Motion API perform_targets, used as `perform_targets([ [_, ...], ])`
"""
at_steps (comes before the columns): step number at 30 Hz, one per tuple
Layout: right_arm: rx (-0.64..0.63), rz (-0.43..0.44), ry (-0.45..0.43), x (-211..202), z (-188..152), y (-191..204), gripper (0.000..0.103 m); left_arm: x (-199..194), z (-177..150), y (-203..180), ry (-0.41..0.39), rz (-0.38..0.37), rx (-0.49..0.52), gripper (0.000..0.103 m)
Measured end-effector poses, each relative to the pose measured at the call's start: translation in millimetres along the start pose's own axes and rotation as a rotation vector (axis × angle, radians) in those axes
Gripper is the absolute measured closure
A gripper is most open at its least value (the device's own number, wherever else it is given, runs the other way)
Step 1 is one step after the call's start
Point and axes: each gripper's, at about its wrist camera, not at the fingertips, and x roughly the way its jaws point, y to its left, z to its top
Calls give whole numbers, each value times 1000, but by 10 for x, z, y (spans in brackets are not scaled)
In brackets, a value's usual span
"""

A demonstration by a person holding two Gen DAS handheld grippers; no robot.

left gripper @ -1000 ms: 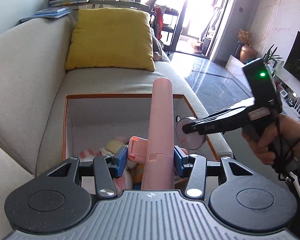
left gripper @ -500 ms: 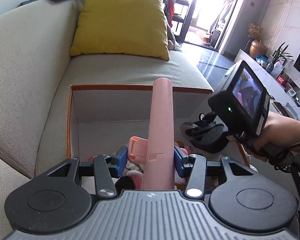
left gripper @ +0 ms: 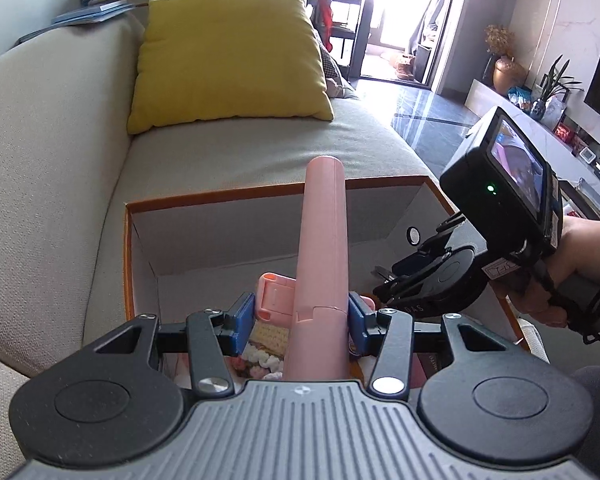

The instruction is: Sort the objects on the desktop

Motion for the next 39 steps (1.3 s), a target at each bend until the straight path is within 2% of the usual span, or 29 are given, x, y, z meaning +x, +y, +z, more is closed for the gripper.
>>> perform_targets([
  [5,38,53,-33,-159,-58,-55,73,26,5,17,5,9,-18,48],
  [8,79,114,-75,-339,-95,-100,73,39,-6,67,7,3,-47,48],
  [10,148,195,-115,-475,-132,-187,73,38,-15,114,4,-9,-78,48],
  [16,414,532,-211,-731,-235,-459,74,19,-69,276,-12,-70,-202,47],
  [19,484,618,-218,-734,-297,-516,74,23,-86,359,-17,-76,-258,47],
  [27,614,750,-221,-666,-435,-621,75,21,-89,497,-46,-129,-370,48],
  [29,656,793,-229,-632,-429,-636,80,46,-107,558,-44,-159,-420,48],
  [31,712,871,-243,-580,-460,-674,80,95,-120,609,-42,-202,-471,47],
  [33,737,886,-257,-590,-476,-695,81,136,-155,672,-48,-234,-529,47],
  [34,735,877,-270,-612,-475,-657,84,155,-173,698,-51,-243,-558,46],
  [36,718,827,-284,-673,-462,-615,94,182,-185,728,-60,-245,-592,46],
  [38,705,806,-294,-736,-459,-597,95,213,-196,775,-65,-262,-620,45],
  [39,686,792,-309,-790,-438,-585,96,226,-197,808,-66,-272,-633,49],
])
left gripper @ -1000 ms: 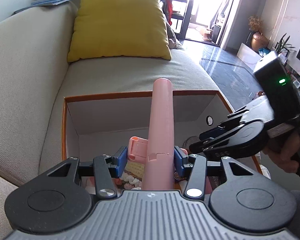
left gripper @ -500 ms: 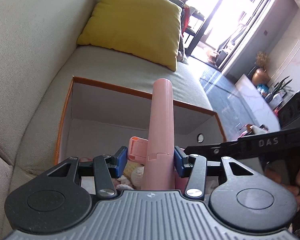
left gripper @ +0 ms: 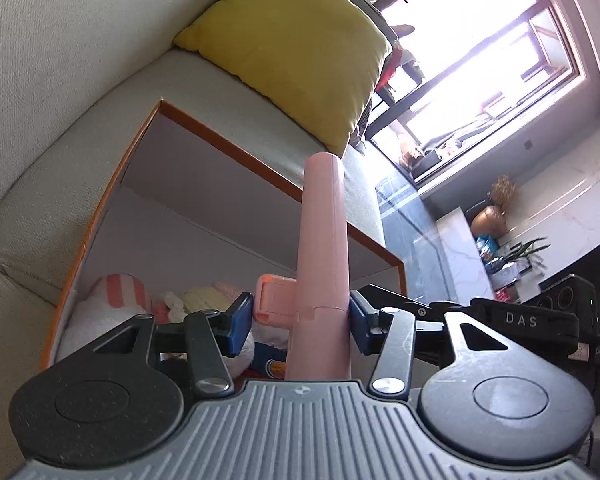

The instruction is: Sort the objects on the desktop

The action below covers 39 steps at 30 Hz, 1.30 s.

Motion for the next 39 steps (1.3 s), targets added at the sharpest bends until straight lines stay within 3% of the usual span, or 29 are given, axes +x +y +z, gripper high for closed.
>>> perform_targets([
  [3,-112,-119,9,-62,128,120,95,-13,48,36,-15,-5,4,52],
  [7,-201,-169,33,80,130,279,96,16,83,25,-22,-13,-23,52],
  [11,-402,-253,43,97,170,578,96,-118,77,35,-65,16,29,52],
  [16,-799,-443,87,308,69,980,97,-191,-54,-16,-87,156,174,52],
  [21,-1177,-573,139,655,-159,1100,97,-149,-184,-116,-63,180,224,52],
  [29,-1696,-716,259,930,-496,771,97,-117,-228,-164,-56,197,260,52],
  [39,-1787,-740,324,1075,-589,458,97,-216,-312,-104,-67,224,301,52],
])
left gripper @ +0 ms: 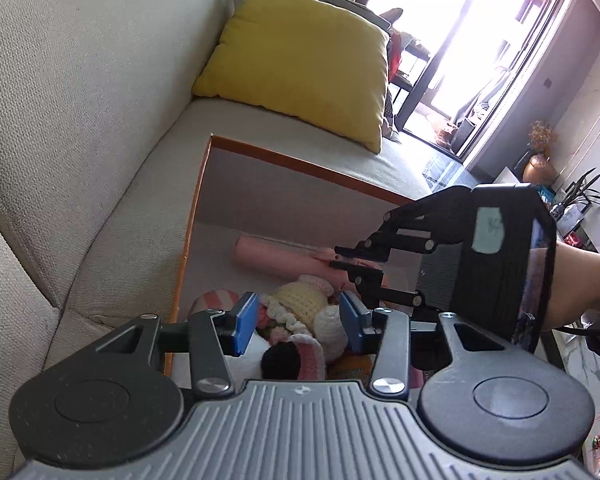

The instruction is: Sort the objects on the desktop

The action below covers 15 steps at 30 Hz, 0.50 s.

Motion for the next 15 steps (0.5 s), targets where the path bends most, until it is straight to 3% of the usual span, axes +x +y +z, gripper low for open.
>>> perform_targets([
  [12,-2,25,37,-96,-63,-104,95,-233,10,-72,-33,14,-1,52],
  [15,-3,9,45,-219,-90,-154,83,-309,9,-122,-51,23,19,52],
])
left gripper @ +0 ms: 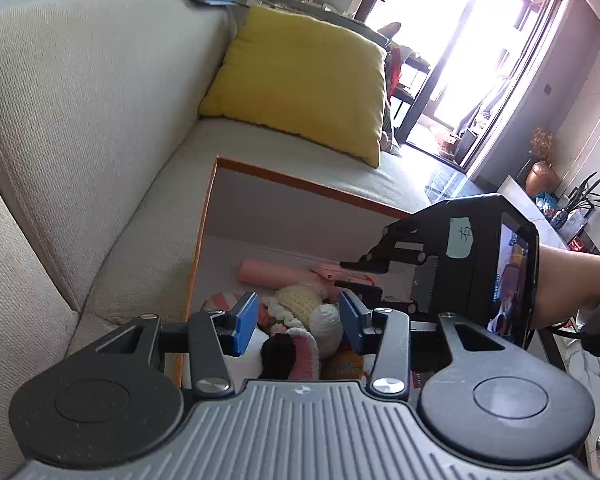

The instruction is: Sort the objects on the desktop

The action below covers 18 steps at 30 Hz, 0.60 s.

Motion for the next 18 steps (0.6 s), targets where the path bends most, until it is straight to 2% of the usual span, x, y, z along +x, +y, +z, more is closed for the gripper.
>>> perform_targets([
  [1,2,-7,-1,-53,-16,-21,73,-32,5,-20,-10,4,6,52],
  [2,9,-10,-2,-109,-34,-48,68,-68,10,-42,-20,9,12,52],
  [12,208,-32,-27,-764,-234,-308,68,-558,26,-356,-135,49,122,49],
  [16,319,-31,-52,-1168,-339,-133,67,-728,17,-477,-177,65,156,48],
  [18,397,-36,-67,-1443,-436,-11,66,-794,3,-533,-199,73,175,43],
])
